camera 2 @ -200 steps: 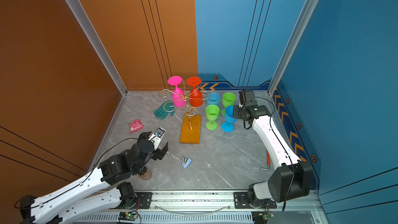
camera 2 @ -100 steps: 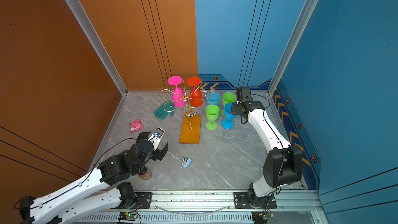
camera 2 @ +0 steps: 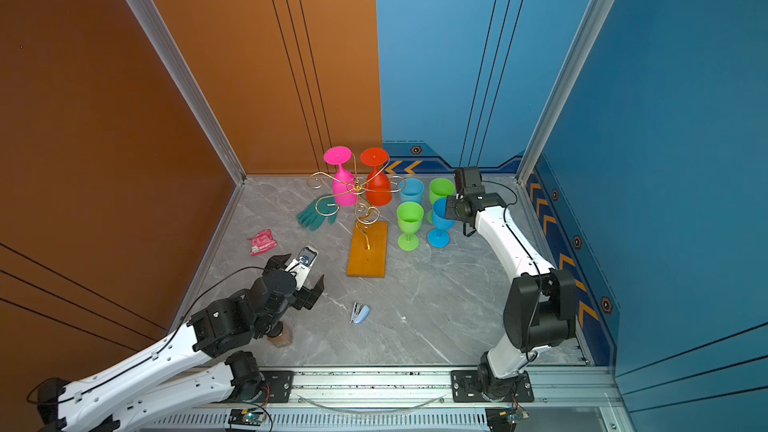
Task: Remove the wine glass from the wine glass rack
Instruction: 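Lower the light-blue glass beside the green glasses with the right gripper while the left withdraws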
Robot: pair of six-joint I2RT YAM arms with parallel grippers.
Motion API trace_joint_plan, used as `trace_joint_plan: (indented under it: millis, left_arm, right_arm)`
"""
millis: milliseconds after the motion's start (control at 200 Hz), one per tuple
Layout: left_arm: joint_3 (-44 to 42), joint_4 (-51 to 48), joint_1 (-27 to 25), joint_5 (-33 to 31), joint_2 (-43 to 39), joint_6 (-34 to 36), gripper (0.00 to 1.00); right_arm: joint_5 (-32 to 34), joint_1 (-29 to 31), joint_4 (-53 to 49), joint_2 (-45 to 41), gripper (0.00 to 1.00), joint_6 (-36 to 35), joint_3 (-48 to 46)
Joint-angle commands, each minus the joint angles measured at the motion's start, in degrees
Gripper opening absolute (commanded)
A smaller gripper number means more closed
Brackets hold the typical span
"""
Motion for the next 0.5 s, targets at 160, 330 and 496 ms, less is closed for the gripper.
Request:
trace_joint_plan:
  millis: [160,330,496]
  left_arm:
    - [0.6,-1.0,0.4,-1.4,-0.7,-0.2,0.98]
    - [0.6,-1.0,0.4,-1.5,-0.6,-0.1,0.98]
    - [0.6,-1.1,0.4,-1.5,-0.5,0.0,0.98]
  right_arm:
    - [-0.1,-0.4,0.9,1.8,0.02,0.1,1.6]
    - [-0.7,-0.4,0.9,2.2,0.06,0.2,1.3]
    - [-1.3,-0.4,0.8,2.4,0.10,0.3,1.2]
